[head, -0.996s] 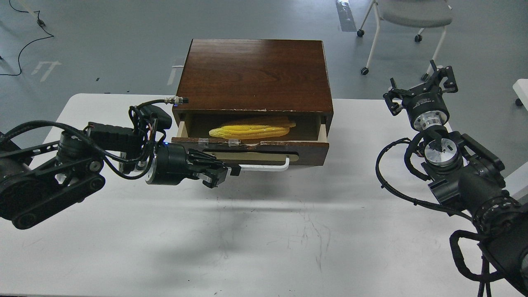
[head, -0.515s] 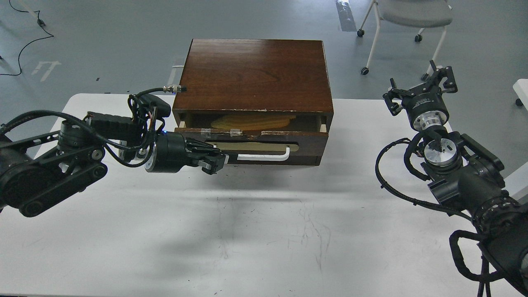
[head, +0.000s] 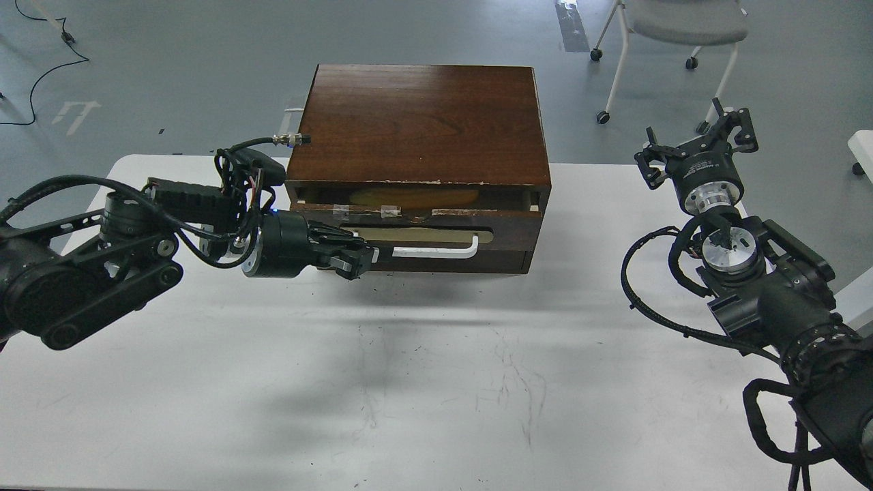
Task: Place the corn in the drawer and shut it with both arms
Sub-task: 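Push the drawer front with the left gripper toward the box until shut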
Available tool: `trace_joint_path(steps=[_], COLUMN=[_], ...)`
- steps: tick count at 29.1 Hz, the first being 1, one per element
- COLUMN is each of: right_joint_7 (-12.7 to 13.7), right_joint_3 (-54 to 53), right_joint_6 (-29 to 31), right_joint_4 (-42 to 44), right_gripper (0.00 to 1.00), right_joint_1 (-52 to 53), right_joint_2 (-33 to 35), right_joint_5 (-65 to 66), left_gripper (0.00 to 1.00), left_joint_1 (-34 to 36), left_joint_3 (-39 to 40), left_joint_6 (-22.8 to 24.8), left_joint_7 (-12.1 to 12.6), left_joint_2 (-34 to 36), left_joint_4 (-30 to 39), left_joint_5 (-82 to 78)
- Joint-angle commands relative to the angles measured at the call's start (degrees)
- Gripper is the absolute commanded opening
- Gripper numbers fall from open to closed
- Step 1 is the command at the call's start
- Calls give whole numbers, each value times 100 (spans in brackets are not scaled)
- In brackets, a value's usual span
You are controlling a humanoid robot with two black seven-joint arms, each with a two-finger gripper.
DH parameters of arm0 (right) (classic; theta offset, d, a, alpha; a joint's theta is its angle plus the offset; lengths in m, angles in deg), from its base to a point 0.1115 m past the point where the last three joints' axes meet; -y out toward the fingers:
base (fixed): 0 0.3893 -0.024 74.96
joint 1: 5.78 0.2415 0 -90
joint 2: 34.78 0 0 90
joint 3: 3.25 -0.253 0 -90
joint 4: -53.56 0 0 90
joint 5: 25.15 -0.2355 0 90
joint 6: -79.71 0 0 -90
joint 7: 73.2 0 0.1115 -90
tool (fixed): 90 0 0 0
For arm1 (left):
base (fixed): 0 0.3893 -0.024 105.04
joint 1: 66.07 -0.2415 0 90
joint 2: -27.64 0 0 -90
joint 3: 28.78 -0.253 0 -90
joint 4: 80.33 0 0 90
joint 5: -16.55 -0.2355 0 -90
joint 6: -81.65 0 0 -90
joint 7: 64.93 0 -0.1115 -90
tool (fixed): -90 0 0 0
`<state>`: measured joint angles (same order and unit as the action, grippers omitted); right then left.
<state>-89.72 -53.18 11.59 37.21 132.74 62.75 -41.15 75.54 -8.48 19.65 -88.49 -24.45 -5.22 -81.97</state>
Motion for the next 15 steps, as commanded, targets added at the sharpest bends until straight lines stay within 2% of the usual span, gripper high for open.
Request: trace_joint_path(steps=[1, 15], right_joint_7=[0, 0], right_joint_3=[0, 0], right_joint_6=[-8, 0], right_joint_4=[0, 0], right_gripper=[100, 100], right_joint_1=[9, 9], right_joint_2=[-6, 3], right_joint_5=[1, 1], left_gripper=[0, 0], left_joint_1=[60, 121], left_joint_3=[-8, 1], left_joint_6=[0, 0], left_joint_7=[1, 9], left_joint_2=[-56, -240], left_joint_4=[-102, -277], left_joint_5=[0, 0])
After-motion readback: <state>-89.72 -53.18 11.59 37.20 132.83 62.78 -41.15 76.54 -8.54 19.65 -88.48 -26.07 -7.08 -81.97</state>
